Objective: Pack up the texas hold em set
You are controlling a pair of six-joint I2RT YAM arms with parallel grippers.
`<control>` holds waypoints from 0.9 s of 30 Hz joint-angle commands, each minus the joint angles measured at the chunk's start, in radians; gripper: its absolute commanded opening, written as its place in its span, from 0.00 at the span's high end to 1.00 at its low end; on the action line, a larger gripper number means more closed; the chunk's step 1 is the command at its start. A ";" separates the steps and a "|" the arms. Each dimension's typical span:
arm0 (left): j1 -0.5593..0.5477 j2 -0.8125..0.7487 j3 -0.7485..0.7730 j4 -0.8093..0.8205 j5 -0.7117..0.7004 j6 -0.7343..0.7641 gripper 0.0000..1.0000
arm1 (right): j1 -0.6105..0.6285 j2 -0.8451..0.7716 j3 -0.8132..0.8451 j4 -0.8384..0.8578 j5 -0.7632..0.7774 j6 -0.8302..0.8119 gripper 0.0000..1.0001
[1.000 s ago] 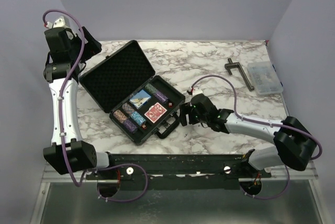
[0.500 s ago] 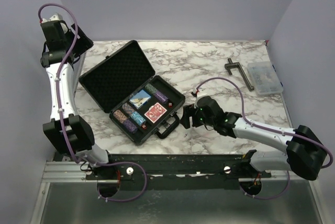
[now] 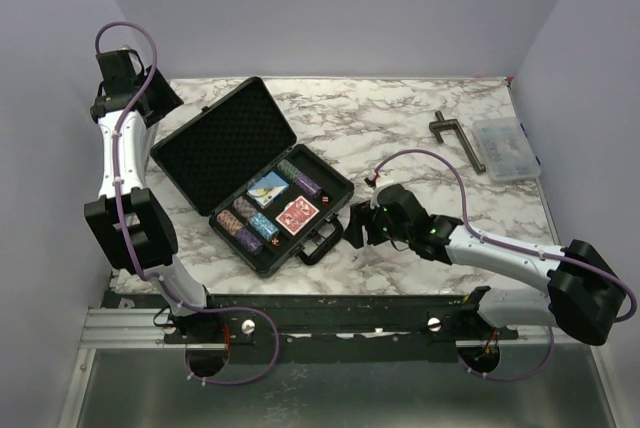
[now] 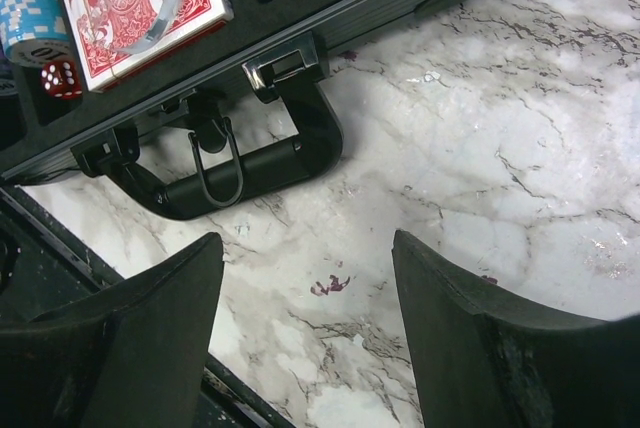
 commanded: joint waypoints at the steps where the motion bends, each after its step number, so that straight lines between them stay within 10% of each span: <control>1: 0.008 0.008 -0.029 0.010 -0.004 0.033 0.42 | 0.000 0.003 -0.015 0.012 -0.022 0.007 0.29; 27: 0.016 0.107 -0.073 -0.020 0.148 0.071 0.73 | 0.000 0.015 -0.013 0.023 -0.068 0.003 0.30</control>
